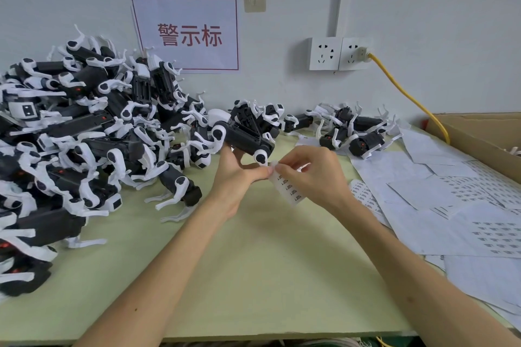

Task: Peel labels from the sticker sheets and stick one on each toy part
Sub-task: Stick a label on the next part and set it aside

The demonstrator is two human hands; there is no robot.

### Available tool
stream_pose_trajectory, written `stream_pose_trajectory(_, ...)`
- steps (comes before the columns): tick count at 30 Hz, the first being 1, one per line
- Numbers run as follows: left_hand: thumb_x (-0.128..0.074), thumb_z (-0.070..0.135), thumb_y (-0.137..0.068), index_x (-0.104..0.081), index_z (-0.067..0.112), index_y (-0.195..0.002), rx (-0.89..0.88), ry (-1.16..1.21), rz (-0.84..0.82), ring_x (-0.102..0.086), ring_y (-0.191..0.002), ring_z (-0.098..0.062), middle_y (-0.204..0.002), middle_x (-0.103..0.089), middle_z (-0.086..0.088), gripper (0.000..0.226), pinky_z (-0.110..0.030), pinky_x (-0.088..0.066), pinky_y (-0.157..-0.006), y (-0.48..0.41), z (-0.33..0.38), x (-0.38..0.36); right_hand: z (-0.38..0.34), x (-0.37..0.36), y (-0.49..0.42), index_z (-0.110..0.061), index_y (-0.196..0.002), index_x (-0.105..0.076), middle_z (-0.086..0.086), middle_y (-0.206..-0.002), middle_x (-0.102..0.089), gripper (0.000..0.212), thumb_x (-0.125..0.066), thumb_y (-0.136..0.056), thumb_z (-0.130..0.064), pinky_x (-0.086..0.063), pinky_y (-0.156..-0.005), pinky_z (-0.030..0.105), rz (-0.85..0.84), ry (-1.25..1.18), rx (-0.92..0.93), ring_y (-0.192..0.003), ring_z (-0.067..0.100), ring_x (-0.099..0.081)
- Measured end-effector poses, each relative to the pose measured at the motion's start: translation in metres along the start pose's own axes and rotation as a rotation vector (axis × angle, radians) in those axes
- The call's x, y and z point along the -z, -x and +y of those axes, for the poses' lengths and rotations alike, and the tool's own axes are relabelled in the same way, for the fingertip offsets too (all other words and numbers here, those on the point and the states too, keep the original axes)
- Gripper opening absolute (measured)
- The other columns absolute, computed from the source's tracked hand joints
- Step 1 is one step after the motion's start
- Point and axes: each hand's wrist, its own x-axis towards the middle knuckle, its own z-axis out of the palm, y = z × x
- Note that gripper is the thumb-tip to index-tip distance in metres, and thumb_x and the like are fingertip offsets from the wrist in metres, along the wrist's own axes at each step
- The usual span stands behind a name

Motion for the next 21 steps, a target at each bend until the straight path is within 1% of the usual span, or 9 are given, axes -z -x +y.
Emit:
stream_pose_trajectory(3, -0.081, -0.014, -0.073, -0.047, 0.002, -0.133, -0.038, -0.061, -0.031, -0.073, -0.101, -0.018, -0.131, -0.065, -0.012, 0.07, -0.045, -0.059, -0.091, 0.0007, -0.0021, -0.0021, 0.0017, 0.0007, 0.0003, -0.021, -0.069, -0.072, -0.012, -0.069, -0.071, 0.016, -0.079, -0.083, -0.025, -0.045, -0.057, 0.012, 0.007, 0.027, -0.03, -0.07, 0.003, -0.066)
stream_pose_trajectory(4, -0.08, -0.016, -0.075, -0.048, 0.003, -0.132, -0.045, -0.076, -0.037, -0.074, -0.1, -0.018, -0.131, -0.065, -0.01, 0.068, -0.043, -0.06, -0.09, 0.001, -0.0027, -0.0025, 0.0019, 0.0009, 0.0004, -0.022, -0.067, -0.071, -0.01, -0.068, -0.071, 0.017, -0.078, -0.083, -0.025, -0.044, -0.056, 0.012, 0.003, 0.048, -0.034, -0.069, 0.004, -0.067)
stream_pose_trajectory(5, -0.079, -0.016, -0.076, -0.048, 0.004, -0.132, -0.05, -0.088, -0.038, -0.074, -0.102, -0.021, -0.132, -0.065, -0.009, 0.067, -0.044, -0.06, -0.091, 0.001, -0.0033, -0.0027, 0.0022, 0.0012, 0.0007, -0.022, -0.066, -0.071, -0.008, -0.067, -0.07, 0.018, -0.078, -0.083, -0.026, -0.044, -0.054, 0.013, -0.001, 0.067, -0.034, -0.068, 0.004, -0.067)
stream_pose_trajectory(8, -0.079, -0.015, -0.077, -0.048, 0.007, -0.13, -0.052, -0.115, -0.026, -0.071, -0.107, -0.034, -0.136, -0.063, -0.009, 0.065, -0.051, -0.058, -0.095, 0.0012, -0.0054, -0.0041, 0.0023, 0.0013, 0.0014, -0.022, -0.066, -0.071, -0.006, -0.062, -0.068, 0.018, -0.077, -0.083, -0.025, -0.044, -0.052, 0.018, -0.011, 0.119, -0.011, -0.063, 0.006, -0.066)
stream_pose_trajectory(12, -0.079, -0.015, -0.077, -0.048, 0.005, -0.13, -0.021, -0.132, -0.024, -0.07, -0.109, -0.039, -0.14, -0.059, -0.01, 0.065, -0.059, -0.055, -0.098, 0.0002, -0.0089, -0.0069, 0.0026, 0.0007, 0.0021, -0.022, -0.067, -0.072, -0.016, -0.056, -0.064, 0.016, -0.074, -0.082, -0.024, -0.046, -0.052, 0.022, -0.009, 0.159, -0.006, -0.059, 0.004, -0.063)
stream_pose_trajectory(15, -0.08, -0.014, -0.076, -0.048, 0.008, -0.129, -0.013, -0.131, -0.021, -0.07, -0.108, -0.036, -0.138, -0.06, -0.008, 0.065, -0.061, -0.054, -0.098, -0.0007, -0.009, -0.0057, 0.0033, 0.0005, 0.0008, -0.024, -0.068, -0.07, -0.012, -0.065, -0.068, 0.017, -0.07, -0.084, -0.021, -0.05, -0.056, 0.025, -0.025, 0.172, -0.008, -0.063, 0.004, -0.064)
stream_pose_trajectory(17, -0.082, -0.01, -0.071, -0.049, 0.013, -0.126, -0.021, -0.124, -0.027, -0.071, -0.104, -0.032, -0.136, -0.062, -0.007, 0.068, -0.06, -0.055, -0.097, 0.0004, -0.007, -0.0053, 0.0039, 0.0011, -0.0012, -0.027, -0.069, -0.068, -0.013, -0.07, -0.07, 0.019, -0.068, -0.086, -0.018, -0.047, -0.057, 0.019, -0.041, 0.164, -0.018, -0.064, 0.002, -0.064)
stream_pose_trajectory(19, -0.081, -0.005, -0.066, -0.049, 0.016, -0.123, -0.026, -0.113, -0.025, -0.071, -0.103, -0.03, -0.135, -0.063, -0.006, 0.069, -0.057, -0.056, -0.097, 0.0016, -0.0056, -0.0048, 0.0041, 0.0034, -0.0025, -0.026, -0.071, -0.07, -0.014, -0.072, -0.07, 0.02, -0.069, -0.087, -0.016, -0.043, -0.058, 0.012, -0.059, 0.138, -0.031, -0.064, -0.001, -0.063)
stream_pose_trajectory(21, -0.082, -0.011, -0.069, -0.048, 0.013, -0.125, -0.025, -0.109, -0.01, -0.072, -0.106, -0.026, -0.135, -0.064, -0.005, 0.069, -0.056, -0.055, -0.099, 0.0008, -0.006, -0.0031, 0.0037, 0.0066, -0.0027, -0.022, -0.074, -0.074, -0.012, -0.073, -0.072, 0.014, -0.073, -0.087, -0.019, -0.044, -0.06, 0.011, -0.089, 0.083, -0.042, -0.065, -0.001, -0.065)
